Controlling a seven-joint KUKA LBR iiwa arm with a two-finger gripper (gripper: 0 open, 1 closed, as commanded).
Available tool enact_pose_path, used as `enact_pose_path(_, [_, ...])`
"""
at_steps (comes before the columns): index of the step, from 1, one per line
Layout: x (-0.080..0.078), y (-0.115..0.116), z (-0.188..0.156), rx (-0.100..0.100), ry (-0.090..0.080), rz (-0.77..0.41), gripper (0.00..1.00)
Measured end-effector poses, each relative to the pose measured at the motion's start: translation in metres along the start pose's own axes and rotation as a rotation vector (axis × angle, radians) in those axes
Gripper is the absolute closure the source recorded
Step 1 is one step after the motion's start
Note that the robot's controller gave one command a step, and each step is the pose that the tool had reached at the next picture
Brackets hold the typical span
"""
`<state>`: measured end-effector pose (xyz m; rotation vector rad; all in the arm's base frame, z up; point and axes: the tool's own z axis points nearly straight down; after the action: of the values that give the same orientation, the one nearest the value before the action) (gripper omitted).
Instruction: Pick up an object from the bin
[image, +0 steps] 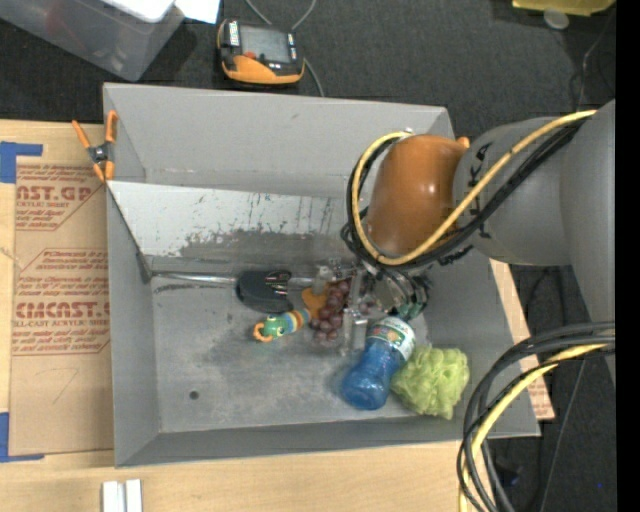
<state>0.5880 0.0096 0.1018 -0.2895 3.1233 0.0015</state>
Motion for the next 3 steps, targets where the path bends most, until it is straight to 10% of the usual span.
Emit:
enact_pose_path(1, [-0.014,0.051,-0.061,-0.005,-0.015,0.307,0.00])
enact_pose_path(2, [0.014,-0.006,0.004,0.000,0.008,-0.174,0.00])
enact_pose_path(3, [0.000,-0.012,0.032,-0.005,-0.019,0.089,0.00])
